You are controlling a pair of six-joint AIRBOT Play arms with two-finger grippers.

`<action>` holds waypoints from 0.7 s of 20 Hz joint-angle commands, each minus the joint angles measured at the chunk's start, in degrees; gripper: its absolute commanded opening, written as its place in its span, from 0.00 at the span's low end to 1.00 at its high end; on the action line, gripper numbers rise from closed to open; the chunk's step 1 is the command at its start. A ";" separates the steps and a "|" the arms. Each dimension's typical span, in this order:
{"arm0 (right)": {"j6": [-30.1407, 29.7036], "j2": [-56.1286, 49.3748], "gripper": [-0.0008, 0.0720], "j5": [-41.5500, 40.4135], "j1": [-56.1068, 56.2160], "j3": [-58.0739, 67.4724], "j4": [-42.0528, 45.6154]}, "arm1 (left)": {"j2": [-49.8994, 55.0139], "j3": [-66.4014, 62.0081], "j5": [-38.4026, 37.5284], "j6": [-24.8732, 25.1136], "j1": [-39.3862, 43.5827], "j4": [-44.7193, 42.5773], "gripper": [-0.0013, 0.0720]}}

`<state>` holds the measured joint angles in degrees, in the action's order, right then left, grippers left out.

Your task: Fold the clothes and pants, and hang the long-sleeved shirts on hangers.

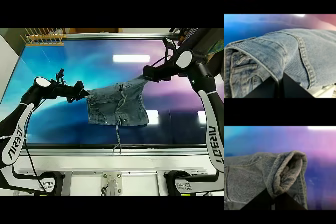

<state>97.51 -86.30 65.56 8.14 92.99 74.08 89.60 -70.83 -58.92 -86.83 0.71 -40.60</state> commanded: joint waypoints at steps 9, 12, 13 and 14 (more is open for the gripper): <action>3.45 16.74 0.05 -9.09 9.49 -43.12 7.93 | -8.90 23.06 10.03 3.98 4.68 -7.67 0.05; 4.39 16.50 0.05 -14.67 9.57 -46.69 7.78 | -8.90 25.07 12.61 3.96 7.08 -7.45 0.05; 5.03 16.44 0.06 -15.26 9.57 -46.69 7.76 | -8.90 25.16 12.90 3.98 7.67 -7.52 0.05; 5.68 16.41 0.06 -15.41 9.57 -46.69 7.45 | -8.92 25.14 12.90 3.96 8.04 -7.45 0.05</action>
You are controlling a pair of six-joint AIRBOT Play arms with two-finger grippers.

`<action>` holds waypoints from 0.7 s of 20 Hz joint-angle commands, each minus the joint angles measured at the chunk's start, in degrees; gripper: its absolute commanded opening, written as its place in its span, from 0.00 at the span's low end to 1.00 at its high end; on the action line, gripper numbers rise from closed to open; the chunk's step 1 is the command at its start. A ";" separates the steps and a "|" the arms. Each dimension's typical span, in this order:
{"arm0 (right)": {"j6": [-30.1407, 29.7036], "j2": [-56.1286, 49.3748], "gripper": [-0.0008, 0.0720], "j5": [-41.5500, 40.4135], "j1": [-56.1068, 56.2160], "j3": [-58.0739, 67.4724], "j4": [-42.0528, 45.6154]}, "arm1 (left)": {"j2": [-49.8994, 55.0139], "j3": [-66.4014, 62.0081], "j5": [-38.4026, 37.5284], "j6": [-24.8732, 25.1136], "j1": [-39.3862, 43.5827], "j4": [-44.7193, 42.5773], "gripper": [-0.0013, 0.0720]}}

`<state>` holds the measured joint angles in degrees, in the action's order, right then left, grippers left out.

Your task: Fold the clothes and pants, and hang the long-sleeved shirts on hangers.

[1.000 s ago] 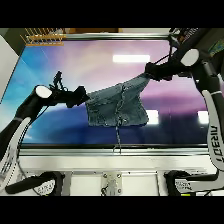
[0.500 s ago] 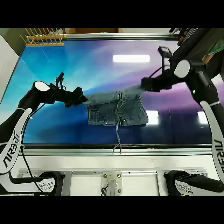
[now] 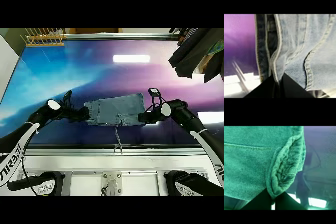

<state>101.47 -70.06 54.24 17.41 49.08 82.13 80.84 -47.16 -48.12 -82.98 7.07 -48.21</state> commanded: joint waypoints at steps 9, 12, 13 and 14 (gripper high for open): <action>-6.05 6.08 0.97 13.14 -14.71 11.10 -8.55 | -8.92 -6.97 -9.97 0.11 -5.09 -0.31 0.93; -16.26 -0.50 0.97 15.50 -27.41 11.61 -18.69 | -14.32 -6.91 -9.68 -0.02 -4.52 -0.26 0.91; -20.39 -4.13 0.97 15.76 -30.29 11.61 -23.47 | -15.58 -6.91 -9.73 -0.02 -3.58 -0.28 0.51; -24.50 -8.22 0.97 15.56 -32.70 11.63 -28.50 | -16.50 -6.91 -9.53 0.07 -2.45 -0.28 0.08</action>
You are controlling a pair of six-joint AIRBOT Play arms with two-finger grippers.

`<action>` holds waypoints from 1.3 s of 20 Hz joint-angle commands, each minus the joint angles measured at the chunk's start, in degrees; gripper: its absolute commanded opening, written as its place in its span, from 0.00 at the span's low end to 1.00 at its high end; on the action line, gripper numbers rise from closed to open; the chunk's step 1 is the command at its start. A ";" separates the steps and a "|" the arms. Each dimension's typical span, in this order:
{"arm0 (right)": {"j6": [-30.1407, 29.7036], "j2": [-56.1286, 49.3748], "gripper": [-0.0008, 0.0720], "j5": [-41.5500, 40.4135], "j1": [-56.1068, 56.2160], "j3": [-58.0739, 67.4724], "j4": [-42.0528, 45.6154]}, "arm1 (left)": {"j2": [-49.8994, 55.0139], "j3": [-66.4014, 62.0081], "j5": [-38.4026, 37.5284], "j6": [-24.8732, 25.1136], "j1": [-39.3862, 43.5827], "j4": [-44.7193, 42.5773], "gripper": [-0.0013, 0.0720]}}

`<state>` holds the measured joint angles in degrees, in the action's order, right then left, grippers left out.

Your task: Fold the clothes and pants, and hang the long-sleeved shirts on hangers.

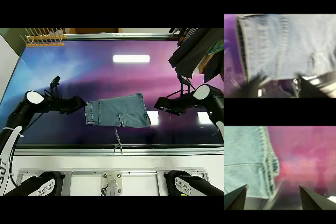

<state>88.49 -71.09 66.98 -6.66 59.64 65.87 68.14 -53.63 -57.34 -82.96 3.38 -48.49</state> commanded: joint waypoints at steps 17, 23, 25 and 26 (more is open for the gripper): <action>-26.45 -34.60 0.62 -2.54 7.30 8.59 -36.68 | -4.61 -0.44 3.43 -1.51 11.52 0.07 0.05; -27.06 -28.55 0.05 -2.62 0.00 12.76 -30.10 | -4.61 -0.44 3.37 -1.51 11.52 0.07 0.05; -20.41 -23.30 0.05 -3.87 -7.04 15.61 -19.26 | -4.61 -0.44 3.39 -1.51 11.52 0.07 0.05; -17.62 -20.92 0.05 -4.35 -10.67 16.44 -14.27 | -4.59 -0.44 3.43 -1.51 11.52 0.07 0.05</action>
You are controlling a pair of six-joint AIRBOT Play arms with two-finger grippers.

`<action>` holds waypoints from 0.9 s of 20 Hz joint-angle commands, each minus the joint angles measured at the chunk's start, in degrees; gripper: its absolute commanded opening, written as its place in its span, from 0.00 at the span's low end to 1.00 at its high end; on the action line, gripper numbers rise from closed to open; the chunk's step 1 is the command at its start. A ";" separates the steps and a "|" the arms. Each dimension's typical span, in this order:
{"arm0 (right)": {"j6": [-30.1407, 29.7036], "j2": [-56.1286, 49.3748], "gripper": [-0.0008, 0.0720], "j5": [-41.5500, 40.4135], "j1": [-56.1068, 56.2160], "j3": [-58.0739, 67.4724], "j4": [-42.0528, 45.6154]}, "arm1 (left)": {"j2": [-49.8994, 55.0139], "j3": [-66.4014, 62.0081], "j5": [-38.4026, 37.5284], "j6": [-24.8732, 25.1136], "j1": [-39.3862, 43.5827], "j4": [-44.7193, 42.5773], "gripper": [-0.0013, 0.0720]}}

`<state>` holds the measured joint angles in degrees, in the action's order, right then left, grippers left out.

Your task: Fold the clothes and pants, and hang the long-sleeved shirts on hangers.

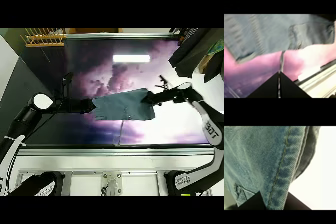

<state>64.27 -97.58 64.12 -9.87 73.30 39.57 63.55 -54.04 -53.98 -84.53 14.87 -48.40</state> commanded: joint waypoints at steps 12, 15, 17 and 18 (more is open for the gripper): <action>35.19 20.13 0.05 -6.51 -41.31 -5.35 41.05 | 5.64 -0.07 0.20 -2.73 2.08 0.31 0.05; 35.65 24.00 0.05 -7.10 -40.85 -15.72 42.01 | 5.62 -0.07 0.11 -2.71 3.13 0.31 0.05; 35.65 25.00 0.06 -7.08 -40.74 -19.96 42.10 | 5.62 -0.07 0.00 -2.73 3.10 0.33 0.05; 35.63 25.38 0.07 -7.04 -40.74 -21.64 42.34 | 5.62 -0.09 -0.04 -2.73 3.10 0.35 0.05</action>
<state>98.50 -74.15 57.14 -50.22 57.80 79.83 69.04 -54.06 -53.87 -87.18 17.67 -48.01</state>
